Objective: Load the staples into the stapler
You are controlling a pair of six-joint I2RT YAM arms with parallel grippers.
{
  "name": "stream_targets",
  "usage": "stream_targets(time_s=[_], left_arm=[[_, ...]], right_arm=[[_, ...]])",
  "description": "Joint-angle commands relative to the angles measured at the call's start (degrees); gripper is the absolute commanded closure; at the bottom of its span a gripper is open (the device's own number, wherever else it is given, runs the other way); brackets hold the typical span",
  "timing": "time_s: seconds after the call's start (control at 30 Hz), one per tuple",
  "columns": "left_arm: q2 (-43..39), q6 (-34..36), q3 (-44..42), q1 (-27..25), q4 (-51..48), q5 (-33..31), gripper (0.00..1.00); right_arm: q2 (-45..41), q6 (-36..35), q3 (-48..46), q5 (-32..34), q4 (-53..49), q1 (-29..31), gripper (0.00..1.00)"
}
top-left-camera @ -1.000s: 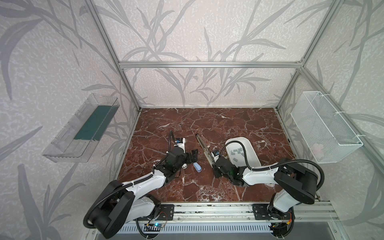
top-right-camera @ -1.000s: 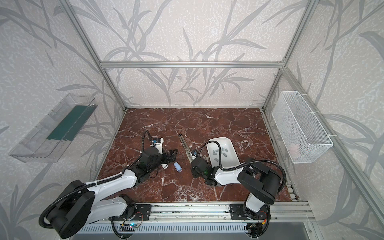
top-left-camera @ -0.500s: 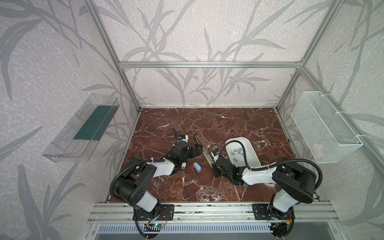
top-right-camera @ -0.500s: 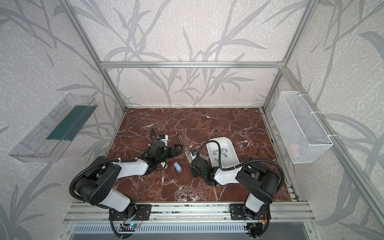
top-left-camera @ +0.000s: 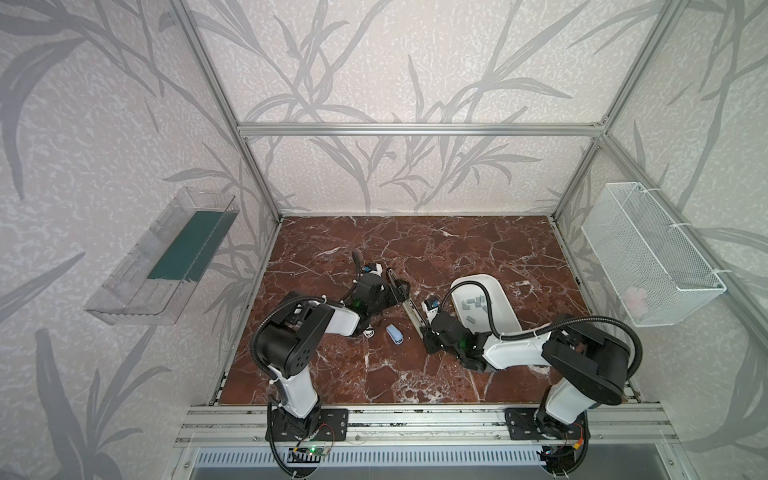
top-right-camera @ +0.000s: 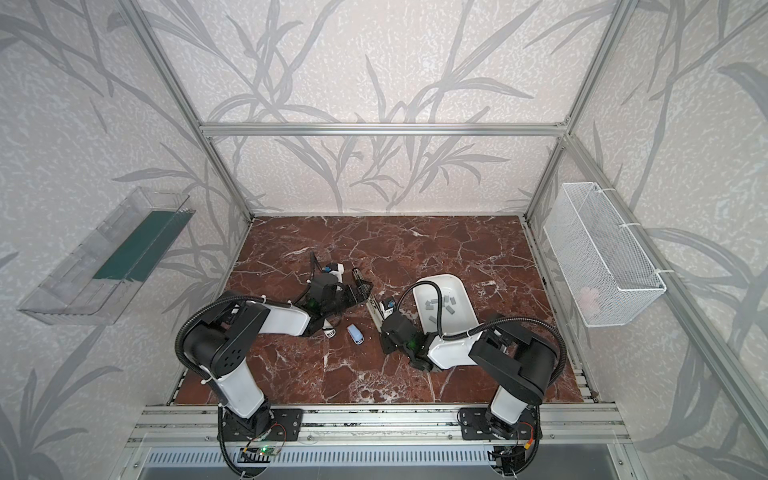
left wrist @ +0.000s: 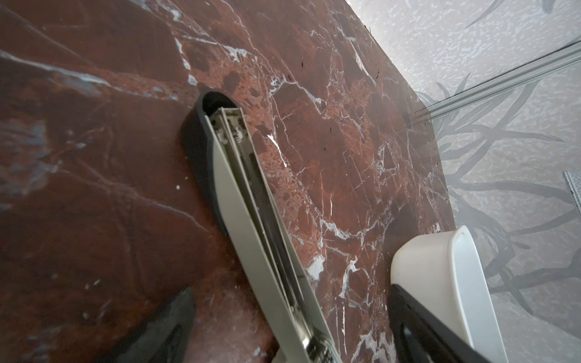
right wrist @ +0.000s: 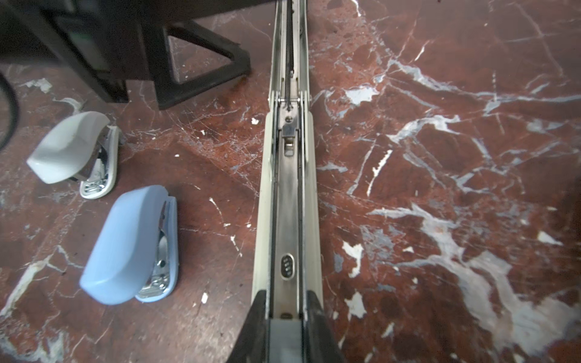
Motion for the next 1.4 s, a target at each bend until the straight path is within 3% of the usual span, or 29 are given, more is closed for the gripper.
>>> stream_targets(time_s=[0.0, 0.37, 0.57, 1.37], left_arm=[[2.94, -1.72, 0.60, 0.85, 0.53, 0.56, 0.04], [12.23, -4.08, 3.58, 6.14, 5.46, 5.73, 0.06], [15.72, -4.14, 6.91, 8.59, 9.36, 12.56, 0.13], [0.54, 9.71, 5.23, 6.31, 3.00, 15.38, 0.23]], right_arm=[[1.57, 1.26, 1.42, -4.39, -0.84, 0.23, 0.92], [2.23, 0.07, 1.22, -7.99, 2.44, 0.24, 0.95], [5.12, -0.90, 1.73, -9.54, 3.46, 0.56, 0.96], [6.89, -1.91, 3.13, -6.46, 1.46, 0.61, 0.97]])
